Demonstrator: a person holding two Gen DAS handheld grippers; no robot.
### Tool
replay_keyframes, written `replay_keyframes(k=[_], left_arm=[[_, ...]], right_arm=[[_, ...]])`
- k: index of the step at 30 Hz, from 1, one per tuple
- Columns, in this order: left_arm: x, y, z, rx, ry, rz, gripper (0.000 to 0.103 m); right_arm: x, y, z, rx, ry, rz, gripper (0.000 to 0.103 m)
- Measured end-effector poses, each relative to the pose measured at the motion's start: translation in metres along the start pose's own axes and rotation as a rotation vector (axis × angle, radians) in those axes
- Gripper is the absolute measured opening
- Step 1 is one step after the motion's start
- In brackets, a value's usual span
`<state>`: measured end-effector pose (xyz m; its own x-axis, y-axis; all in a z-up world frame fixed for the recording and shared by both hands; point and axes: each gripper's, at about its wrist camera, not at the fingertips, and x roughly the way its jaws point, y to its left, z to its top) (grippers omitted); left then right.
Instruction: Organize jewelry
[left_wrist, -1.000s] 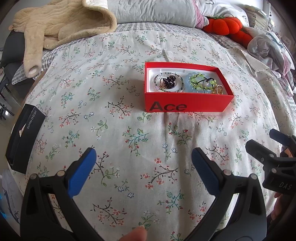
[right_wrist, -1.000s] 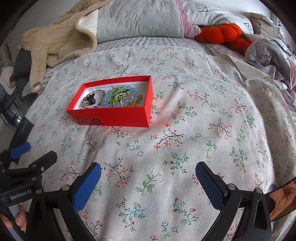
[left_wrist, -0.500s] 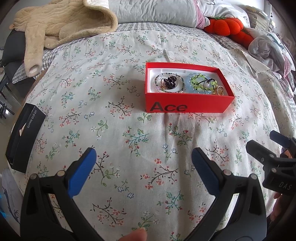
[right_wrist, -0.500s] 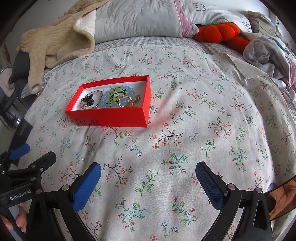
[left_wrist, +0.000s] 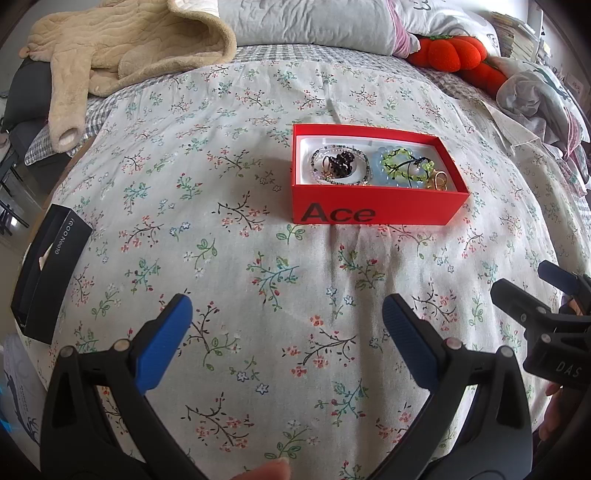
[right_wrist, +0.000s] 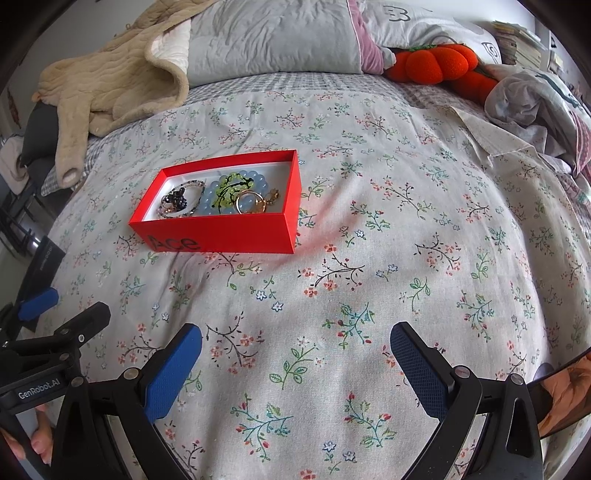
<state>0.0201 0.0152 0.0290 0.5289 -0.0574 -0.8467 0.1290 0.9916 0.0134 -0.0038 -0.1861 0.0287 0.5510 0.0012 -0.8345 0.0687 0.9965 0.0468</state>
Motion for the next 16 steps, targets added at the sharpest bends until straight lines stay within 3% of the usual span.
replay_keyframes(k=[16], left_arm=[[0.020, 0.001, -0.006, 0.017, 0.024, 0.015, 0.102]], right_arm=[[0.016, 0.005, -0.006, -0.005, 0.013, -0.041, 0.103]])
